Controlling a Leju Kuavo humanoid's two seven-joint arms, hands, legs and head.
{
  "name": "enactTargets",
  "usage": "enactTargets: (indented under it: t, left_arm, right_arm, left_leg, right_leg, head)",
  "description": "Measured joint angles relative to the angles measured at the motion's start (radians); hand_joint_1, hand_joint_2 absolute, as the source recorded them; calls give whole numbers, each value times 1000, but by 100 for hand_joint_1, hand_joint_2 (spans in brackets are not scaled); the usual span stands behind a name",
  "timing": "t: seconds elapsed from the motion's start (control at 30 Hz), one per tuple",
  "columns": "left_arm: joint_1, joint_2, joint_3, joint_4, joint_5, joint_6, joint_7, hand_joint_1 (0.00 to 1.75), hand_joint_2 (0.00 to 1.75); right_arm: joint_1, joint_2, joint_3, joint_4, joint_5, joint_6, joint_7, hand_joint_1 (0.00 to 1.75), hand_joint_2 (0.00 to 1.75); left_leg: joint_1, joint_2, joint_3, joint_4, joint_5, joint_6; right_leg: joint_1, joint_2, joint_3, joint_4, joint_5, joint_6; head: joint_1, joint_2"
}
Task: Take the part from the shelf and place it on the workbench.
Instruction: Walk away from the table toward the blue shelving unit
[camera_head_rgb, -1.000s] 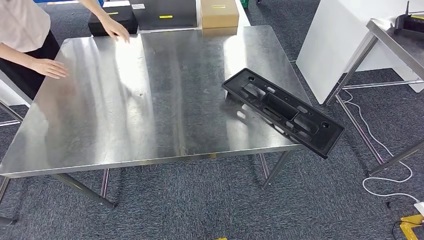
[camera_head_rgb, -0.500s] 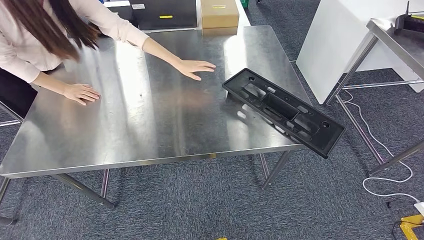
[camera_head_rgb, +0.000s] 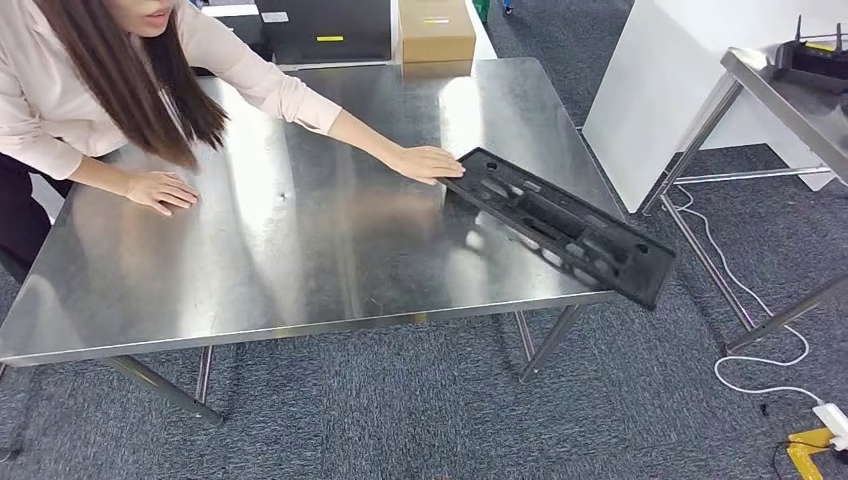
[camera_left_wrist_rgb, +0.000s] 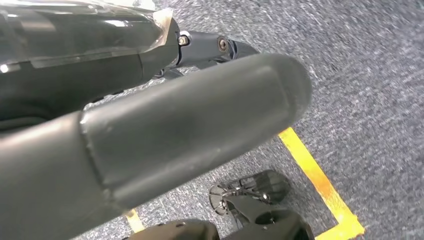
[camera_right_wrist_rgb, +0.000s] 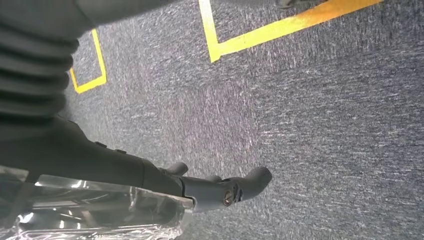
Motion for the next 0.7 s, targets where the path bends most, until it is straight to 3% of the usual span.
enactTargets:
  t: [0.03,0.07,0.1,0.17,0.2,0.27,0.33,0.4,0.5,0.53,0.57,0.6,0.63,0.7]
  left_arm:
    - [0,0,0,0,-1,0,0,0,0]
    - [0,-1,0,0,-2,-1,0,0,0]
    - [0,-1,0,0,-2,-1,0,0,0]
    - [0,-2,0,0,-2,-1,0,0,0]
    - [0,-2,0,0,-2,-1,0,0,0]
    - [-1,-1,0,0,-2,-1,0,0,0]
    - [-2,-1,0,0,-3,-1,-1,0,0]
    - [-3,-1,0,0,-4,-1,-1,0,0]
    - [-3,0,0,0,-4,-1,-2,0,0]
    - [-2,0,0,0,-4,-1,-2,0,0]
    - [-2,0,0,0,-4,-1,-2,0,0]
    - [-2,0,0,0,-4,-1,-2,0,0]
    - [-2,0,0,0,-4,-1,-2,0,0]
    - [-2,1,0,0,-4,0,-2,0,0]
  right_arm:
    - [1,0,0,0,0,0,0,0,0]
    - [2,-1,0,0,-1,0,0,0,0]
    - [3,-1,0,0,-1,0,0,0,0]
    - [2,-4,0,0,-2,0,0,0,0]
    - [0,-4,0,0,-2,0,0,0,0]
    - [-4,-3,0,1,-1,-1,0,0,0]
    - [-4,-3,0,1,0,-1,-1,0,0]
    - [-3,-3,1,1,0,-1,-1,0,0]
    - [-3,-3,1,1,1,-1,-1,0,0]
    - [-2,-3,1,1,1,-1,-1,0,0]
    - [-2,-3,1,1,1,-1,-1,0,0]
    - [-1,-3,1,1,1,-1,-1,0,0]
    - [-1,-3,1,2,1,-1,-1,0,0]
    - [-1,-2,1,2,1,-1,-1,0,0]
  left_leg:
    - [0,7,-1,0,-1,0]
    - [0,15,-1,1,-1,-1]
    - [0,21,-1,1,-2,-3]
    - [0,35,1,5,-5,-11]
    - [-1,42,2,8,-9,-18]
    - [-6,55,10,13,-18,-34]
    - [-2,67,17,13,-23,-47]
    - [5,63,10,40,-48,-58]
    - [12,36,-59,212,-153,-74]
    - [13,34,-85,270,-177,-77]
    - [13,33,-98,299,-181,-78]
    - [14,32,-91,285,-164,-77]
    - [15,27,-66,234,-131,-75]
    - [18,-6,5,91,-67,-70]
  right_leg:
    - [-1,0,-25,55,-22,2]
    - [-2,-1,-33,76,-28,6]
    - [-3,-4,-17,54,-18,14]
    - [-7,-28,69,-88,27,27]
    - [-6,-45,107,-155,48,28]
    - [-2,-64,141,-219,69,13]
    - [-1,-50,141,-219,74,-5]
    - [-7,-36,147,-221,80,-19]
    - [-11,-16,149,-221,86,-30]
    - [-10,-8,148,-221,86,-30]
    - [-9,1,148,-220,86,-30]
    - [-9,11,149,-220,86,-30]
    - [-9,22,151,-220,85,-30]
    - [-8,44,152,-220,85,-28]
  head:
    - [0,0]
    - [0,0]
    - [0,0]
    - [1,0]
    - [0,0]
    - [-2,0]
    - [-3,0]
    - [-5,0]
    - [-9,0]
    - [-9,0]
    - [-9,0]
    - [-9,0]
    - [-9,0]
    - [-9,0]
